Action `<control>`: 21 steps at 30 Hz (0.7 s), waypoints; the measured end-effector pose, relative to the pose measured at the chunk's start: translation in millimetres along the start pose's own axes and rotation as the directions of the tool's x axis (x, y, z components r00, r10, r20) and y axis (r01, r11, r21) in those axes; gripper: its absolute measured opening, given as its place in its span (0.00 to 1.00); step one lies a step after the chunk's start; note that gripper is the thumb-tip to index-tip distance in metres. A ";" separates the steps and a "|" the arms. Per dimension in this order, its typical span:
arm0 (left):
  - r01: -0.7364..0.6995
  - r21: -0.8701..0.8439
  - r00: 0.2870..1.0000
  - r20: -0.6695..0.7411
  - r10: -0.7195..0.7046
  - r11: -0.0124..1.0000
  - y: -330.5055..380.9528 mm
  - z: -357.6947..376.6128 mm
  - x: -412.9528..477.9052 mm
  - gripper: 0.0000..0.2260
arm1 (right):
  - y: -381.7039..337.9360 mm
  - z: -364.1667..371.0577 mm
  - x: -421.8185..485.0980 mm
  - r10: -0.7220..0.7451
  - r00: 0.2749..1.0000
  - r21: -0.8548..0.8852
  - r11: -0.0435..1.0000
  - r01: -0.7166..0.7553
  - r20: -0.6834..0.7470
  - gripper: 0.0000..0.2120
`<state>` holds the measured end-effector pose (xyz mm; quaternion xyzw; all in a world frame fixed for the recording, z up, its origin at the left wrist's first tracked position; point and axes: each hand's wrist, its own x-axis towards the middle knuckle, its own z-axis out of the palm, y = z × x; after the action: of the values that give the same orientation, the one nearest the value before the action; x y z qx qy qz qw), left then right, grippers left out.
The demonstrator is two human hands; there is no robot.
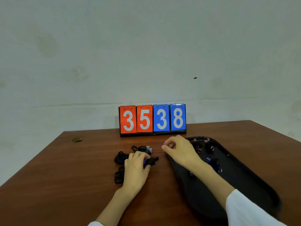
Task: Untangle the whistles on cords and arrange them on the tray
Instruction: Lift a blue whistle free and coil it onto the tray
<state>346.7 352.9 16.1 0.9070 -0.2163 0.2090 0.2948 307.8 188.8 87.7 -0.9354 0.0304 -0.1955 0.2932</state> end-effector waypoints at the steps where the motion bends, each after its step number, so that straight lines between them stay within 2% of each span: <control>1: 0.003 -0.025 1.000 -0.030 -0.004 1.000 1.0 -1.8 0.7 0.13 | -6.9 10.6 6.3 0.008 0.999 0.019 1.000 -0.009 0.035 0.09; 3: 0.008 -0.049 0.999 -0.046 -0.010 0.999 2.3 -4.0 2.1 0.13 | -12.6 28.3 16.2 0.021 0.999 0.038 0.999 -0.022 0.041 0.09; 5: 0.006 -0.030 1.000 -0.003 -0.006 1.000 1.8 -4.4 2.8 0.13 | -12.3 40.6 25.0 0.043 0.997 0.040 0.998 -0.045 0.057 0.08; 9: -0.011 0.042 0.993 0.117 0.006 0.999 -0.6 -1.0 3.2 0.12 | -5.8 55.5 40.9 0.109 0.967 -0.031 0.994 -0.105 0.228 0.10; 12: -0.010 0.069 0.982 0.191 -0.003 0.998 2.9 -2.3 3.3 0.12 | -2.9 60.4 45.8 0.142 0.939 0.007 0.988 -0.151 0.312 0.10; 15: 0.125 -0.121 0.979 0.177 -0.102 0.985 5.7 -6.0 6.6 0.10 | -7.6 62.1 47.0 0.159 0.907 0.019 0.983 -0.180 0.390 0.16; 18: 0.320 -0.352 0.947 0.080 -0.312 0.880 -3.0 -7.7 12.1 0.06 | -13.4 63.9 46.5 0.197 0.886 0.011 0.975 -0.222 0.420 0.22; 19: 0.367 -0.343 0.928 0.073 -0.365 0.865 -7.4 -8.0 12.7 0.06 | -14.7 64.4 45.1 0.204 0.880 -0.009 0.975 -0.222 0.429 0.22; 21: 0.411 -0.200 0.912 0.081 -0.403 0.890 -16.2 -6.6 13.0 0.05 | -15.3 67.4 42.8 0.200 0.875 -0.050 0.979 -0.199 0.442 0.20</control>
<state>364.0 365.4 20.3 0.8991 -0.0481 0.1015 0.4230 372.2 230.3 60.4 -0.9475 0.0591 0.0546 0.3094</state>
